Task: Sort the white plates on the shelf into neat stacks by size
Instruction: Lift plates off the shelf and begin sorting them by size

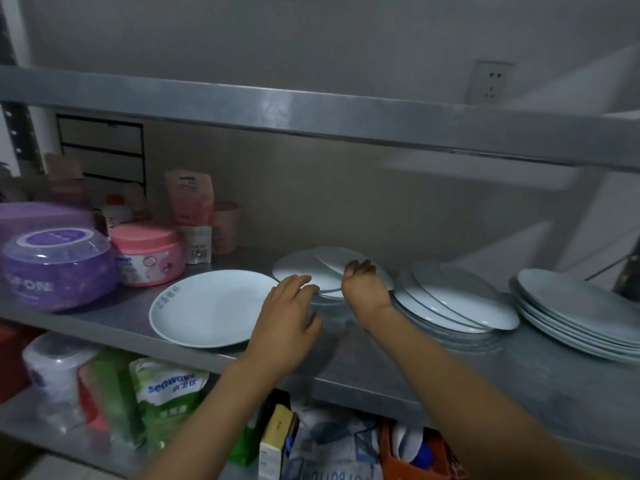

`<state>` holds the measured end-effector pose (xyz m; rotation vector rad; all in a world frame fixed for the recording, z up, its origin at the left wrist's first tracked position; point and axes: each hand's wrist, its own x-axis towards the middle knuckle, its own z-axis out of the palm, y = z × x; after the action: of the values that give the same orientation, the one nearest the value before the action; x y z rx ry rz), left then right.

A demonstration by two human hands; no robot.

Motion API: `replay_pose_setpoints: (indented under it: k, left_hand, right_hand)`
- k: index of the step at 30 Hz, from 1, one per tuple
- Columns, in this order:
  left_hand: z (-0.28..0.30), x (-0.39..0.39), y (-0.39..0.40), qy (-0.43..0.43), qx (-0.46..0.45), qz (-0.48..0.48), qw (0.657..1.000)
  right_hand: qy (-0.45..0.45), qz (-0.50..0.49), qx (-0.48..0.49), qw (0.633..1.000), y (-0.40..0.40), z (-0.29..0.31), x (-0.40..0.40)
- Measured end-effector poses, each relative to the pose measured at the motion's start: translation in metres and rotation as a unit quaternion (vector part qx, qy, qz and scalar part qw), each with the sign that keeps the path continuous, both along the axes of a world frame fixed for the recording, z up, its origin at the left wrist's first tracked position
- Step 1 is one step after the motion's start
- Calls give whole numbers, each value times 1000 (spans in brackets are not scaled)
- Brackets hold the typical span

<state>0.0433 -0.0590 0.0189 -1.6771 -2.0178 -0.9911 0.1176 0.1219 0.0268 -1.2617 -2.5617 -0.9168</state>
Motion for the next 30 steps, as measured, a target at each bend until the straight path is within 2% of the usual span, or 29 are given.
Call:
replay_pose_setpoints:
  k: [2,5,9,15,18,20,22,25,30]
  left_hand:
    - [2,3,3,3,2,1,1000]
    - [5,9,6,-4,9,0,1000]
    - [4,17,9,-3,11,-7,1000]
    - [5,27,12,29,-2,-22,999]
    - [13,30,16,47,6,-32,998]
    - [16,36,19,51,4,-37,998]
    - [16,46,22,63,-5,-27,998]
    - [12,59,25,66,-9,-22,998]
    - [4,80,21,15,44,-82,996]
  right_hand:
    - [34,-18,-18,999,10,0,2]
    - [58,9,-34,998,-5,11,14]
    - [81,23,-14,996,-16,24,24]
    - [127,-26,-26,991,-19,43,34]
    - [224,-30,-23,974,-35,60,53]
    - [303,-17,-69,950,-43,68,67]
    - [418,5,-106,902,-46,72,82]
    - [601,20,-172,781,-50,74,104]
    - [735,42,-316,599,-50,61,123]
